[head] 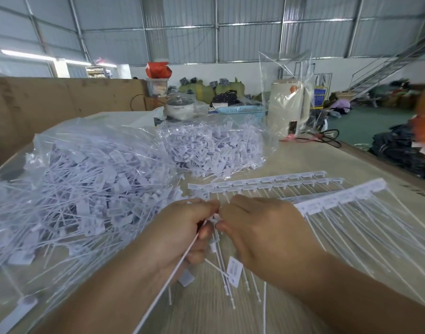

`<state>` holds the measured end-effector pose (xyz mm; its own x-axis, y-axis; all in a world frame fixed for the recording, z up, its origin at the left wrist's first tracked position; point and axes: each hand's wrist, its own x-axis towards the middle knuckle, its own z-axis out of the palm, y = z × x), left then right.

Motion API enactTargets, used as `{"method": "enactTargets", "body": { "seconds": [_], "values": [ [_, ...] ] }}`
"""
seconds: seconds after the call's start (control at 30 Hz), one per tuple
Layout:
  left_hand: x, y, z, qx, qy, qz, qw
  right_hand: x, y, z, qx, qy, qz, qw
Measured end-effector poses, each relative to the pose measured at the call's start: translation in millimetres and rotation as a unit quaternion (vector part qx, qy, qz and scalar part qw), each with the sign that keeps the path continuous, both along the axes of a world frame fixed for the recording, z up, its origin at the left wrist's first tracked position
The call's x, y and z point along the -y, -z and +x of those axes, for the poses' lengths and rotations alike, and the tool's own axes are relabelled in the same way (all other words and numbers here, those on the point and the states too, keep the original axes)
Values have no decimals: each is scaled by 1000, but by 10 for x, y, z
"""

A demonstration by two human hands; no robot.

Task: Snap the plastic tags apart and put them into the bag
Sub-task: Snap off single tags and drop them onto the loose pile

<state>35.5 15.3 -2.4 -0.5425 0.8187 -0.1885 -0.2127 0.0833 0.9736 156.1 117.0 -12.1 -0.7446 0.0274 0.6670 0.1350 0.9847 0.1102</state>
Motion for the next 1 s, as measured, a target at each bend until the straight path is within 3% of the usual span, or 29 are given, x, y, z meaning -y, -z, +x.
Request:
{"method": "enactTargets", "body": {
  "seconds": [0.2, 0.43, 0.53, 0.63, 0.73, 1.0],
  "values": [
    [-56, 20, 113, 9, -53, 59, 997, 8, -47, 49, -18, 16, -43, 999],
    [-119, 32, 235, 174, -20, 202, 964, 45, -107, 82, -78, 10, -116, 990],
    [-86, -20, 117, 232, -64, 243, 940, 34, -136, 128, -122, -3, -184, 975],
    [-20, -29, 40, 138, -86, 224, 961, 16, -170, 163, -122, -24, -223, 967],
    [-56, 64, 150, 9, -69, 157, 985, 36, -157, 162, -48, -56, -249, 966],
    [-20, 119, 212, -202, -3, 104, 974, -23, -62, 150, 12, -103, -314, 944]
  ]
}}
